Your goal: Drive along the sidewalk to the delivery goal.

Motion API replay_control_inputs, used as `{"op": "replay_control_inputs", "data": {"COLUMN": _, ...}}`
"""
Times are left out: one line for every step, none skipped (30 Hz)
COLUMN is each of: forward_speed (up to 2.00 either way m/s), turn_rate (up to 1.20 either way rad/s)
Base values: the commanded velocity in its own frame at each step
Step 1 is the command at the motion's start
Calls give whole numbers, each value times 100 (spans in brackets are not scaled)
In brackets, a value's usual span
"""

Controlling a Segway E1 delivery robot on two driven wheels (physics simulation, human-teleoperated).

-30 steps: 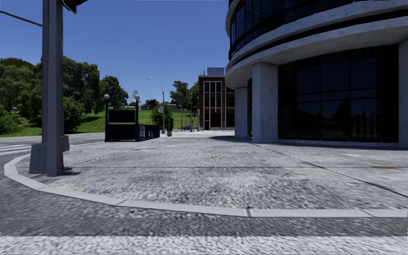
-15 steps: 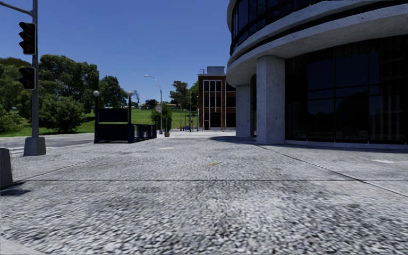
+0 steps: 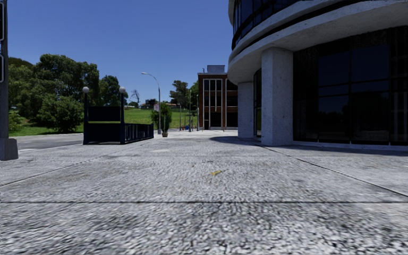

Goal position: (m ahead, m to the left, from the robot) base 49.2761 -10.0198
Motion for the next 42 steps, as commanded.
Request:
{"op": "replay_control_inputs", "data": {"forward_speed": 157, "turn_rate": 0}}
{"op": "replay_control_inputs", "data": {"forward_speed": 157, "turn_rate": 0}}
{"op": "replay_control_inputs", "data": {"forward_speed": 157, "turn_rate": 0}}
{"op": "replay_control_inputs", "data": {"forward_speed": 157, "turn_rate": 0}}
{"op": "replay_control_inputs", "data": {"forward_speed": 157, "turn_rate": 0}}
{"op": "replay_control_inputs", "data": {"forward_speed": 157, "turn_rate": 0}}
{"op": "replay_control_inputs", "data": {"forward_speed": 157, "turn_rate": 0}}
{"op": "replay_control_inputs", "data": {"forward_speed": 157, "turn_rate": 0}}
{"op": "replay_control_inputs", "data": {"forward_speed": 157, "turn_rate": 0}}
{"op": "replay_control_inputs", "data": {"forward_speed": 157, "turn_rate": 0}}
{"op": "replay_control_inputs", "data": {"forward_speed": 157, "turn_rate": 0}}
{"op": "replay_control_inputs", "data": {"forward_speed": 157, "turn_rate": 0}}
{"op": "replay_control_inputs", "data": {"forward_speed": 157, "turn_rate": 0}}
{"op": "replay_control_inputs", "data": {"forward_speed": 157, "turn_rate": 0}}
{"op": "replay_control_inputs", "data": {"forward_speed": 157, "turn_rate": 0}}
{"op": "replay_control_inputs", "data": {"forward_speed": 157, "turn_rate": 0}}
{"op": "replay_control_inputs", "data": {"forward_speed": 157, "turn_rate": 0}}
{"op": "replay_control_inputs", "data": {"forward_speed": 158, "turn_rate": 0}}
{"op": "replay_control_inputs", "data": {"forward_speed": 158, "turn_rate": 0}}
{"op": "replay_control_inputs", "data": {"forward_speed": 158, "turn_rate": 0}}
{"op": "replay_control_inputs", "data": {"forward_speed": 158, "turn_rate": 0}}
{"op": "replay_control_inputs", "data": {"forward_speed": 158, "turn_rate": 0}}
{"op": "replay_control_inputs", "data": {"forward_speed": 159, "turn_rate": 0}}
{"op": "replay_control_inputs", "data": {"forward_speed": 159, "turn_rate": 0}}
{"op": "replay_control_inputs", "data": {"forward_speed": 159, "turn_rate": 0}}
{"op": "replay_control_inputs", "data": {"forward_speed": 159, "turn_rate": 0}}
{"op": "replay_control_inputs", "data": {"forward_speed": 159, "turn_rate": 0}}
{"op": "replay_control_inputs", "data": {"forward_speed": 159, "turn_rate": 0}}
{"op": "replay_control_inputs", "data": {"forward_speed": 159, "turn_rate": 0}}
{"op": "replay_control_inputs", "data": {"forward_speed": 169, "turn_rate": 0}}
{"op": "replay_control_inputs", "data": {"forward_speed": 200, "turn_rate": 0}}
{"op": "replay_control_inputs", "data": {"forward_speed": 200, "turn_rate": 0}}
{"op": "replay_control_inputs", "data": {"forward_speed": 200, "turn_rate": 0}}
{"op": "replay_control_inputs", "data": {"forward_speed": 200, "turn_rate": 0}}
{"op": "replay_control_inputs", "data": {"forward_speed": 200, "turn_rate": 0}}
{"op": "replay_control_inputs", "data": {"forward_speed": 200, "turn_rate": 0}}
{"op": "replay_control_inputs", "data": {"forward_speed": 200, "turn_rate": 0}}
{"op": "replay_control_inputs", "data": {"forward_speed": 200, "turn_rate": 0}}
{"op": "replay_control_inputs", "data": {"forward_speed": 200, "turn_rate": 0}}
{"op": "replay_control_inputs", "data": {"forward_speed": 200, "turn_rate": 0}}
{"op": "replay_control_inputs", "data": {"forward_speed": 200, "turn_rate": 0}}
{"op": "replay_control_inputs", "data": {"forward_speed": 200, "turn_rate": 0}}
